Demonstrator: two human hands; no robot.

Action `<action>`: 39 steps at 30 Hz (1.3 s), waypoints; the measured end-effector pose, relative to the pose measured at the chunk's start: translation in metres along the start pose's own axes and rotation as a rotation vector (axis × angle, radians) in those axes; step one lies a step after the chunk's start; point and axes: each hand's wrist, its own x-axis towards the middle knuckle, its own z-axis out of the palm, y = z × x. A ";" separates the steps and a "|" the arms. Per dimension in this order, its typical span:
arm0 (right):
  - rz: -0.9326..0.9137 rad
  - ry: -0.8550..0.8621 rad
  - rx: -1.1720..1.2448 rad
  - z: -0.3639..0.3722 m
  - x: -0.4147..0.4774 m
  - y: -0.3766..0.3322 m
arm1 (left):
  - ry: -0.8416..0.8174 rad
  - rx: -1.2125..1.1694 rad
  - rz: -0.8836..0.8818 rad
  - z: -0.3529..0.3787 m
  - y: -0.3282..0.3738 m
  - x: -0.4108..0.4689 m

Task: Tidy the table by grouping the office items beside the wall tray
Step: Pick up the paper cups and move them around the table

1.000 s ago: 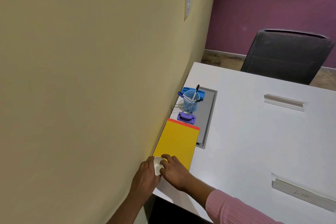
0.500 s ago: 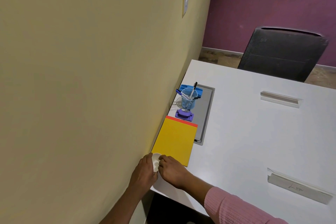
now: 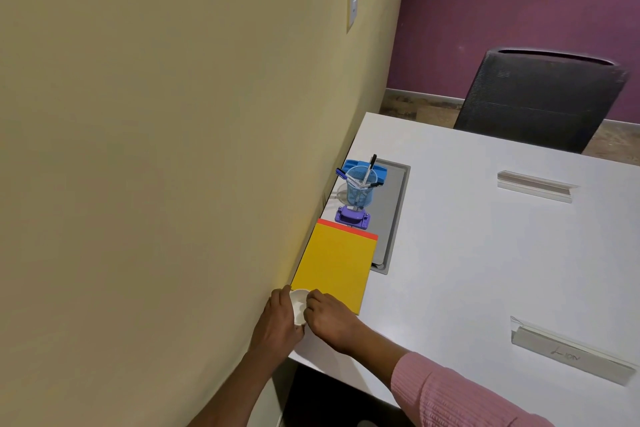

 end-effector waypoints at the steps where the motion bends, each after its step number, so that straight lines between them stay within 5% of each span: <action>1: 0.010 0.007 0.001 -0.002 0.000 0.001 | 0.002 0.000 0.004 -0.001 0.001 0.000; 9: 0.058 0.036 0.072 -0.015 0.000 0.000 | 0.032 0.012 0.054 -0.015 0.006 -0.007; 18: 0.084 0.288 0.212 -0.046 -0.015 0.000 | 0.102 -0.082 0.113 -0.043 0.030 -0.017; 24: 0.577 0.375 0.708 -0.071 -0.045 -0.001 | 0.214 -0.061 0.235 -0.061 0.057 -0.030; 28: 0.855 0.373 0.761 -0.091 -0.062 -0.004 | 0.244 -0.035 0.375 -0.062 0.080 -0.039; 39: 1.154 0.416 0.890 -0.122 -0.154 0.023 | 0.227 0.084 0.684 -0.034 0.160 -0.065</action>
